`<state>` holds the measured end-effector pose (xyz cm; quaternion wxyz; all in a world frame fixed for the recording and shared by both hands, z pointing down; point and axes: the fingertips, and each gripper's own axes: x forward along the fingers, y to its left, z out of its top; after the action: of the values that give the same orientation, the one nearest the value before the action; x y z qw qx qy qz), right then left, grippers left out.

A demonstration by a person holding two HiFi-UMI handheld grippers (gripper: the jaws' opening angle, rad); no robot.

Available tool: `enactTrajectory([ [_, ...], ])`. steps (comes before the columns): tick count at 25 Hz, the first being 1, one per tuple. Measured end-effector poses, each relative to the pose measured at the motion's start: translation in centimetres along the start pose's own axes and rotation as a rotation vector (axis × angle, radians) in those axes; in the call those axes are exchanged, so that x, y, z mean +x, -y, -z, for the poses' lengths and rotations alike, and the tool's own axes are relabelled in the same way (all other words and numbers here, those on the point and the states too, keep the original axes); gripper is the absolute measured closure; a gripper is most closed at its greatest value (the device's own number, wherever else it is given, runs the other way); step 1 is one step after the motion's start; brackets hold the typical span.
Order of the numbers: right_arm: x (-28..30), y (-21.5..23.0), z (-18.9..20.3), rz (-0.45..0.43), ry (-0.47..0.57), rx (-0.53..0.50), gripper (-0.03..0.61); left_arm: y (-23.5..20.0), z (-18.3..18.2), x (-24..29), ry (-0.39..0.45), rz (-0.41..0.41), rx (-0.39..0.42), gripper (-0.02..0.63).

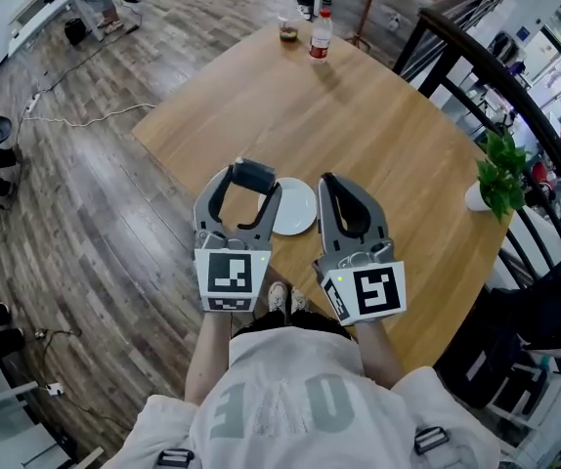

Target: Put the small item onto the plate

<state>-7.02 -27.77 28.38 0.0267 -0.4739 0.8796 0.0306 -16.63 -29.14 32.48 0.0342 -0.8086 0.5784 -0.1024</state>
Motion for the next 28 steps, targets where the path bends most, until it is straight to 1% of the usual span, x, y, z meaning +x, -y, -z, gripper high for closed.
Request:
enactTrajectory([
  [3,0.3,-0.1,0.3,0.003,-0.009,-0.002,0.56,0.6,1.6,1.3,-0.091,0.061,0.015,0.31],
  [9,-0.1,1.0,1.2,0.044,-0.04,-0.002,0.56,2.3,5.0,4.1,-0.225,0.156,0.048,0.31],
  [13,-0.2,2.0,1.9,0.064,-0.056,0.009,0.56,4.1,8.9,5.8,-0.35,0.24,0.065,0.31],
  [16,-0.3,3.0,2.6,0.068,-0.078,0.014,0.56,6.0,12.3,6.8,-0.433,0.298,0.058,0.311],
  [20,0.1,3.9,3.7,0.075,-0.105,0.028,0.56,7.5,16.7,7.4,-0.547,0.343,0.065,0.311],
  [24,0.4,4.6,5.1,0.084,-0.135,0.047,0.56,8.8,20.3,7.9,-0.646,0.396,0.068,0.311],
  [28,0.6,5.1,6.3,0.092,-0.167,0.063,0.56,9.4,23.4,8.3,-0.752,0.422,0.102,0.311],
])
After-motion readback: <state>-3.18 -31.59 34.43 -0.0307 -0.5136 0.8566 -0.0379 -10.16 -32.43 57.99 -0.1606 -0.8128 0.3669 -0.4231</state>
